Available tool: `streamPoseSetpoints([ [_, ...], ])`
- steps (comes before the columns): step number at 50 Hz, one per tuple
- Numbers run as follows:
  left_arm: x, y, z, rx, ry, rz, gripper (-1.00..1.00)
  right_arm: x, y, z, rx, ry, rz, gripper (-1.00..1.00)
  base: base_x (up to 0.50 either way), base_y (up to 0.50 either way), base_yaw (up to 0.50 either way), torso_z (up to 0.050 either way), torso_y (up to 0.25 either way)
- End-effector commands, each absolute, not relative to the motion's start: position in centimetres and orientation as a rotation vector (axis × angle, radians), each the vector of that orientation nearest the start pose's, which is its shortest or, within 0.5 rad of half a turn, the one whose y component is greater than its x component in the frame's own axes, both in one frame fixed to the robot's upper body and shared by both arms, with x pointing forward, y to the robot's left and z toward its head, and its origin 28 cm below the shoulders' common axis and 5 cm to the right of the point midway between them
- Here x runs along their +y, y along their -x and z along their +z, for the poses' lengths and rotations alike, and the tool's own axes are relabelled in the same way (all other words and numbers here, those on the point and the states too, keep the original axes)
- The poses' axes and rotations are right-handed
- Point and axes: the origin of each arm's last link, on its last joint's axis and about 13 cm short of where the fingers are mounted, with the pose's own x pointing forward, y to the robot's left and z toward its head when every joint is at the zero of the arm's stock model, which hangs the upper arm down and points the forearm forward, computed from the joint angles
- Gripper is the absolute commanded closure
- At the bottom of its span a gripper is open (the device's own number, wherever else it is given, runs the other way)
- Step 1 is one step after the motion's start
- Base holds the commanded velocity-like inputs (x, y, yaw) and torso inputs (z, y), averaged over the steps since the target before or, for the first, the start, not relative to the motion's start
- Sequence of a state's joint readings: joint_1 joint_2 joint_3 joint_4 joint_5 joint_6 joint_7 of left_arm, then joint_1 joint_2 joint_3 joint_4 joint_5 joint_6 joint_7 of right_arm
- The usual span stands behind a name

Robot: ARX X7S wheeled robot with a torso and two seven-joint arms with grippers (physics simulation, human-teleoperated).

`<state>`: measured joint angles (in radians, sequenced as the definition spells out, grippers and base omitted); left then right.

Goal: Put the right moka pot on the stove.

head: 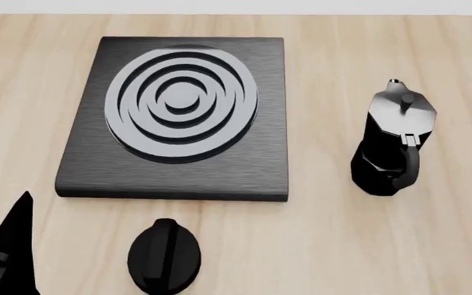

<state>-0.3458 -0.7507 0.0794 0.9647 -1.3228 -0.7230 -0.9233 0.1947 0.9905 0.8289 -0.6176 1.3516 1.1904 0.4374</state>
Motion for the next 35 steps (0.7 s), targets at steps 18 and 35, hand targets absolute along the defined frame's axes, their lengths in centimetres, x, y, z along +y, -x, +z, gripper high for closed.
streamPoseSetpoints([
  [18,22.4,-15.4,20.9,-0.063,0.081,-0.115,-1.0,-23.5,-11.8,26.3,-0.044,0.127,-0.121,1.0,0.0,0.0,0.0,0.0,0.001],
  [35,22.4,-15.4,21.0,-0.063,0.084,-0.119,-1.0,-21.7,-12.0,25.8,-0.05,0.133,-0.032,1.0,0.0,0.0,0.0,0.001,0.001],
])
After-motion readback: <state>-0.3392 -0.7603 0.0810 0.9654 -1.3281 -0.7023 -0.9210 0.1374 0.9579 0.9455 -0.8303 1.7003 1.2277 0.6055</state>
